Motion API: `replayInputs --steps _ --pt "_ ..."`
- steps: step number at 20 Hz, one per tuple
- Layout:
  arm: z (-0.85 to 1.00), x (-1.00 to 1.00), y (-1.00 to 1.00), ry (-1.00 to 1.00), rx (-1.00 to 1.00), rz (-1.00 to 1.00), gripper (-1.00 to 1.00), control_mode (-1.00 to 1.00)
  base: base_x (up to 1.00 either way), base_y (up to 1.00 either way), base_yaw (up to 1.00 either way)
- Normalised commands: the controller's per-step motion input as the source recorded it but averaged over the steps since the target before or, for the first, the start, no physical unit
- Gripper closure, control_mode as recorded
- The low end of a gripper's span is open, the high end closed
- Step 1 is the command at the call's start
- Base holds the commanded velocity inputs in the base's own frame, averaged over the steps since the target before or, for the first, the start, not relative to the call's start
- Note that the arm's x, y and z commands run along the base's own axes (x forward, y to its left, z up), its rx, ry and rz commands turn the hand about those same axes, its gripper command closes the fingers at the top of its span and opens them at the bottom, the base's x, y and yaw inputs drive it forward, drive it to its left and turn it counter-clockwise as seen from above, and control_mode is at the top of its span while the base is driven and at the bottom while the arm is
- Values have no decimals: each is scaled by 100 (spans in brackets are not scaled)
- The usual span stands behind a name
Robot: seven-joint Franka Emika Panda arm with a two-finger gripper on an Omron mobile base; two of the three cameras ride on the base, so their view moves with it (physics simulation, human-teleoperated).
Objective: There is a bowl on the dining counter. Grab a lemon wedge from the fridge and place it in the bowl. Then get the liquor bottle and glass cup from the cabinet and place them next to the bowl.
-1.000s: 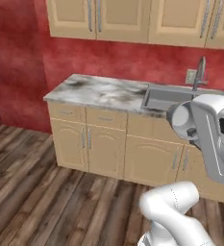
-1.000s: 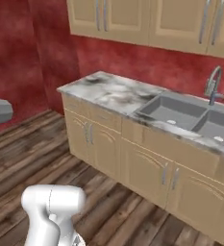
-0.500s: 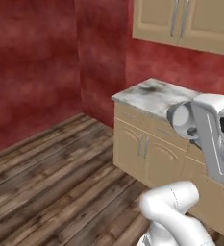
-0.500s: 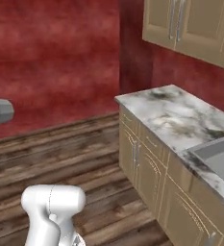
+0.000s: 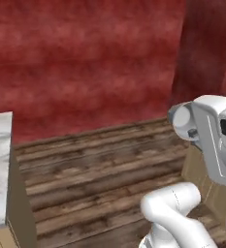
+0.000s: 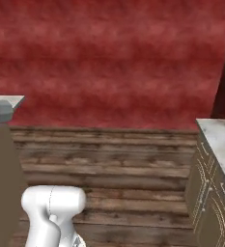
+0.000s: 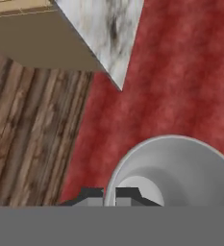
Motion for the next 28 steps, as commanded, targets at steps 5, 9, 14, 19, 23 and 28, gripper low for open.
replayInputs --steps 5,9,14,19,23,28 --pt "0 0 0 0 0 0 100 100 70 -13 72" --pt "0 0 0 0 0 0 100 100 66 -50 58" --pt "0 0 0 0 0 0 100 100 68 -58 52" --pt "0 0 0 0 0 0 100 100 71 -62 49" --pt "0 0 0 0 0 0 100 100 72 -64 47" --pt "0 0 0 0 0 0 100 100 71 -69 43"
